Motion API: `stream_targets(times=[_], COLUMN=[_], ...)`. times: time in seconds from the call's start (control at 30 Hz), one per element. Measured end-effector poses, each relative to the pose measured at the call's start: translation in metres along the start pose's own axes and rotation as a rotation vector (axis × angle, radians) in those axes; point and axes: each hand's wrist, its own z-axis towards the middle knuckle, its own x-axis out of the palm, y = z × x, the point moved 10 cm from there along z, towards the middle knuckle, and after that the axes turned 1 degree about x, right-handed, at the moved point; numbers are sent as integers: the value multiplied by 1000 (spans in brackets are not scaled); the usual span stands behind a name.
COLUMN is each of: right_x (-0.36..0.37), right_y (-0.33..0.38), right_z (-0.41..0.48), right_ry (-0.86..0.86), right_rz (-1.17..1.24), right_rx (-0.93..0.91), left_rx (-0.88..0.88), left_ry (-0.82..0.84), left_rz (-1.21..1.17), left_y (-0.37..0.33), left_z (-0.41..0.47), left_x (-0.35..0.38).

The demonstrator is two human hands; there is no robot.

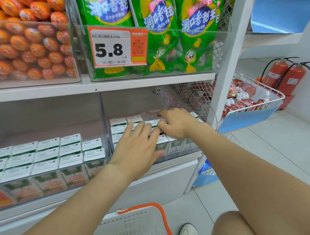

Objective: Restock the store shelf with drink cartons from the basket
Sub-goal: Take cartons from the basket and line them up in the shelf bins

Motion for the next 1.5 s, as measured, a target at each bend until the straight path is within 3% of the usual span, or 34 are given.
stream_targets(times=[0.13, 0.3, 0.53, 0.87, 1.0, 1.13, 1.23, 1.4, 1.5], right_x=[-15, 6, 21, 38, 15, -61, -81, -52, -33], right_y=[41, 89, 116, 121, 132, 144, 193, 311, 383], right_z=[6, 29, 51, 49, 26, -7, -35, -56, -56], right_ry=[-190, -59, 187, 201, 58, -386, -445, -275, -208], right_rz=[233, 288, 239, 71, -12, 298, 374, 312, 334], right_rx=[-57, -60, -53, -28, -70, 31, -56, -274, -388], left_rx=[-41, -210, -279, -287, -302, -322, -377, -529, -660], left_ry=[-80, -165, -48, -3, 51, -17, -51, -24, -124], left_rz=[72, 40, -93, -87, -147, -161, -226, -209, -221], left_y=[23, 78, 98, 101, 112, 137, 165, 234, 285], left_z=[-28, -71, -90, -91, -106, -140, -173, -229, -267], left_x=[-32, -37, 9, 16, 10, -12, -25, -43, -58])
